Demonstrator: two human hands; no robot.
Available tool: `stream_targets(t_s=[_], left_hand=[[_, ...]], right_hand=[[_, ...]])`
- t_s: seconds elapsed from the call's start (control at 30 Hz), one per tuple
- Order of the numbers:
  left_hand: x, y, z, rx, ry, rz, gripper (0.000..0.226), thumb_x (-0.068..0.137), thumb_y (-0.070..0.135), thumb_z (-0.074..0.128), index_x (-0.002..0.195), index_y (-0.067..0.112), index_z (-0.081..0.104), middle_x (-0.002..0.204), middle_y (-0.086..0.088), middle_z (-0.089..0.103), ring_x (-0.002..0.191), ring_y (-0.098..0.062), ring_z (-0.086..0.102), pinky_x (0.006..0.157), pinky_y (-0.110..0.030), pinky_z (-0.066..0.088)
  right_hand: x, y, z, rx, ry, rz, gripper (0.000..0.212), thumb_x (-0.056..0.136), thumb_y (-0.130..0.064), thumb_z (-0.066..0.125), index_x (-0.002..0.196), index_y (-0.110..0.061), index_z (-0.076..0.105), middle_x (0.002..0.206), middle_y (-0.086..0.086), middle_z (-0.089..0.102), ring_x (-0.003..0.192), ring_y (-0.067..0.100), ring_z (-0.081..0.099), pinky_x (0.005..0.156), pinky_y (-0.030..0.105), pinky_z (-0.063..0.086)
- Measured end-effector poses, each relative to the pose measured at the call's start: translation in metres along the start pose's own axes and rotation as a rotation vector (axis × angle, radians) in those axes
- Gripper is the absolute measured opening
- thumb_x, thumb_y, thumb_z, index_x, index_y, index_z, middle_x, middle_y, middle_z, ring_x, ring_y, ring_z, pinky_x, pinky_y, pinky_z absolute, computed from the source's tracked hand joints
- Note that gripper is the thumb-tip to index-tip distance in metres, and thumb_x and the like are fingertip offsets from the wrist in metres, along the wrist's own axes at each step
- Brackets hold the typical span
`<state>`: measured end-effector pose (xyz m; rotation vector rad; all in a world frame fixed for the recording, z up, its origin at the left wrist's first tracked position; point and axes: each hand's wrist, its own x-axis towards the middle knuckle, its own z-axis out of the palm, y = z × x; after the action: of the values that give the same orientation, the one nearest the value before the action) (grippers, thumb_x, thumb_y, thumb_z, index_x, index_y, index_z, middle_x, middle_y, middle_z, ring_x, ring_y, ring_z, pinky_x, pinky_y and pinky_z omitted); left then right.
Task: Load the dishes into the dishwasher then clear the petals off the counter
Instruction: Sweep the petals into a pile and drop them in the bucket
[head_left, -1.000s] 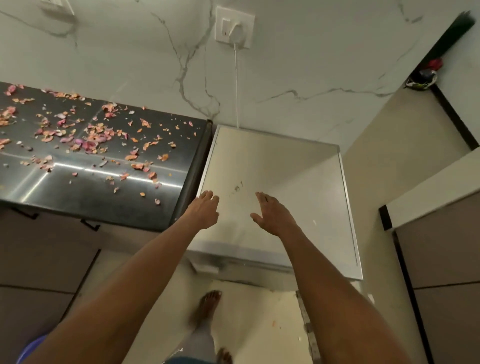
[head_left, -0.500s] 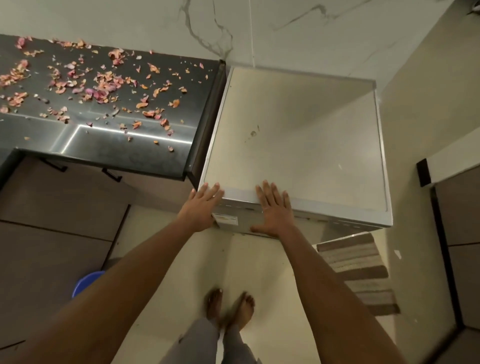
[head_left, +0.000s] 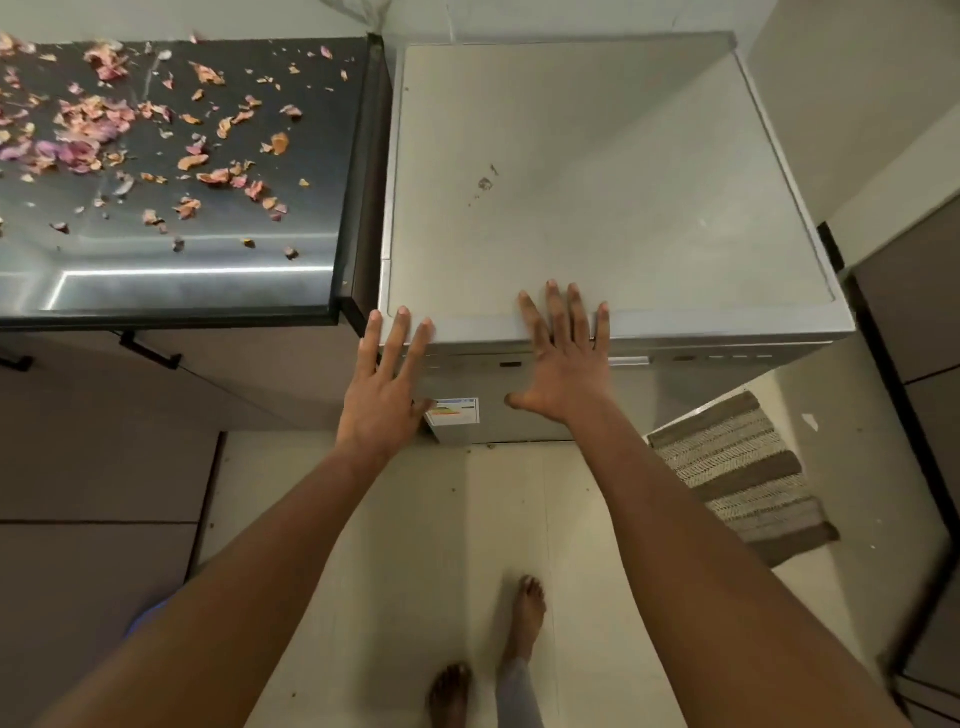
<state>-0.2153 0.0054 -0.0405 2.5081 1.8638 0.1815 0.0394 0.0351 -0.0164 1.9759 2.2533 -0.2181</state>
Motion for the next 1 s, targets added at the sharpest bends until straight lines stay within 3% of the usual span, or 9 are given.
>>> stream_targets(t_s=[0.27,0.37,0.47,0.57,0.7,0.87,1.0], left_hand=[[0.012,0.002,0.041,-0.087,0.263,0.0,0.096,0.086,0.029,0.072,0.159,0.005,0.014,0.166,-0.017,0.012,0.153,-0.046,0.001,0.124,-0.054,0.017],[0.018,0.0,0.061,-0.207,0.343,-0.015,0.091,0.088,0.014,0.068,0.159,0.012,0.012,0.166,-0.016,0.011,0.152,-0.039,0.014,0.127,-0.038,0.011],[0.02,-0.002,0.064,-0.246,0.406,0.005,0.093,0.083,-0.004,0.068,0.159,0.015,0.017,0.165,-0.011,0.01,0.145,-0.039,0.025,0.117,-0.042,0.03],[0.019,-0.002,0.06,-0.261,0.413,0.019,0.091,0.084,-0.003,0.069,0.158,0.019,0.02,0.165,-0.007,0.01,0.139,-0.038,0.03,0.107,-0.043,0.04],[0.019,0.002,0.062,-0.286,0.405,-0.001,0.092,0.084,-0.004,0.068,0.158,0.021,0.02,0.164,-0.006,0.01,0.141,-0.037,0.027,0.108,-0.045,0.041],[0.021,0.0,0.062,-0.331,0.399,-0.009,0.093,0.082,-0.007,0.067,0.156,0.024,0.021,0.164,-0.005,0.012,0.14,-0.034,0.028,0.11,-0.036,0.032],[0.019,0.004,0.059,-0.33,0.412,-0.031,0.09,0.084,-0.006,0.065,0.157,0.024,0.022,0.164,-0.002,0.011,0.137,-0.033,0.031,0.105,-0.038,0.042]], right_hand=[[0.004,-0.002,0.014,-0.023,0.138,0.029,0.139,0.069,-0.069,0.076,0.158,-0.033,-0.025,0.169,0.009,-0.023,0.155,0.033,-0.026,0.123,0.062,-0.011],[0.005,-0.003,0.026,-0.031,0.255,0.018,0.133,0.068,-0.063,0.078,0.161,-0.032,-0.011,0.17,0.012,-0.008,0.157,0.033,-0.016,0.124,0.061,-0.008],[0.007,-0.003,0.032,-0.026,0.364,0.008,0.128,0.065,-0.06,0.083,0.161,-0.031,0.003,0.166,0.014,0.007,0.157,0.036,-0.003,0.125,0.061,-0.002],[0.006,-0.002,0.035,-0.024,0.432,0.003,0.125,0.063,-0.057,0.085,0.16,-0.03,0.01,0.163,0.014,0.014,0.156,0.035,0.004,0.125,0.061,0.001],[0.005,-0.002,0.04,-0.032,0.477,-0.007,0.123,0.063,-0.056,0.085,0.159,-0.03,0.014,0.162,0.014,0.019,0.155,0.034,0.01,0.125,0.059,0.002],[0.004,-0.001,0.04,-0.019,0.508,-0.021,0.121,0.061,-0.056,0.086,0.158,-0.029,0.017,0.16,0.014,0.023,0.154,0.035,0.014,0.125,0.059,0.005],[0.003,0.0,0.039,-0.033,0.507,-0.018,0.122,0.061,-0.055,0.086,0.158,-0.029,0.017,0.161,0.013,0.022,0.153,0.034,0.014,0.125,0.059,0.006]])
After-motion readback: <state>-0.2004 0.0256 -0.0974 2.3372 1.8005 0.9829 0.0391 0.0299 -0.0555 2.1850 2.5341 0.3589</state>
